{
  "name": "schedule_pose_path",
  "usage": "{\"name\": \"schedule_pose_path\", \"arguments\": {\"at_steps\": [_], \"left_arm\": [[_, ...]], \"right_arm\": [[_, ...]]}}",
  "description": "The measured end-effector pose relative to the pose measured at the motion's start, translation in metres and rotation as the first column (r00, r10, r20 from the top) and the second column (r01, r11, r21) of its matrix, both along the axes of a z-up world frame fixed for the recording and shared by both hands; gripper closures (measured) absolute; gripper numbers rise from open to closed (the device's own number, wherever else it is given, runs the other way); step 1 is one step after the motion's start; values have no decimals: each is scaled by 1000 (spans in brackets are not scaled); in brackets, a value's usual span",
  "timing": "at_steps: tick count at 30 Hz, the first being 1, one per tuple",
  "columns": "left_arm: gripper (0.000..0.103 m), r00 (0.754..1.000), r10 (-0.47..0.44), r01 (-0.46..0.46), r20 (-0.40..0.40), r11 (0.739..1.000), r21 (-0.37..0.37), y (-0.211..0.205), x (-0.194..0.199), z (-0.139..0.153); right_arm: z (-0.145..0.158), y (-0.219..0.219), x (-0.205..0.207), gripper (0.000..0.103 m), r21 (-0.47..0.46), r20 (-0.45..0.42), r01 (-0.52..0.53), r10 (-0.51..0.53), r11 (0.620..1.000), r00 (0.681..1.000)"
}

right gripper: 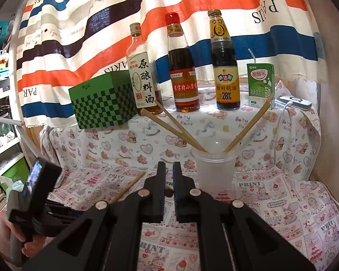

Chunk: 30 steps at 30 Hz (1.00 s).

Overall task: Organize utensils
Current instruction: 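Carry both held chopsticks up toward the clear cup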

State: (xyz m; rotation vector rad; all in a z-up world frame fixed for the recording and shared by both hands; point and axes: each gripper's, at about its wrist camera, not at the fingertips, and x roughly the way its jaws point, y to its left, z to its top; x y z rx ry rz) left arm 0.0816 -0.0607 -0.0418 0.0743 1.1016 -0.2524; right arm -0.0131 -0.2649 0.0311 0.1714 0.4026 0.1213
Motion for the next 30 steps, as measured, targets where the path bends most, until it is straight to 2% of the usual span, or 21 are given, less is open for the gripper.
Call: {"name": "schedule_pose_path", "arguments": {"at_steps": [2,4,5,7,9,11,13,15,20,23,25,27,30], "left_arm": [[98,1000,12,-12,8,1000,25,2,-1,-1],[98,1000,21,-21,4,1000,6,7,-2,-2],[99,999,31,-32,29,999,3,8,-2,1],[99,987,81,-82,141,997,-1,14,-5,17],[99,953,120,-98,277,991,-91,22,-19,42],[99,917,152,-79,370,975,-207,34,-34,63],[99,885,179,-44,430,951,-307,46,-46,78],[99,862,203,-19,464,929,-370,56,-51,86],[99,833,245,-33,497,917,-396,60,-53,92],[99,789,227,-2,571,931,-366,54,-64,101],[99,772,204,15,602,941,-338,49,-66,107],[99,765,221,13,604,933,-359,47,-65,118],[99,753,206,64,625,922,-381,42,-66,142]], "right_arm": [[0,-1,0,98,2,0,6,-6,1000,1000],[0,-3,1,98,14,-5,11,-11,1000,1000],[0,-4,1,98,19,-8,10,-9,1000,1000],[1,-6,1,97,31,-14,9,-8,999,1000],[2,-8,-1,98,35,-3,17,-17,999,1000],[4,-9,-2,98,36,10,20,-21,999,1000],[5,-9,-4,98,30,21,28,-28,999,999],[5,-8,-2,98,20,15,32,-32,999,999],[4,-8,-1,98,24,1,34,-34,999,999],[10,-9,-6,98,44,25,22,-23,999,999],[19,-9,-6,98,53,16,20,-21,998,1000],[30,-9,-5,98,46,11,10,-11,999,1000],[47,-13,-3,98,15,-11,13,-12,1000,1000]]}}
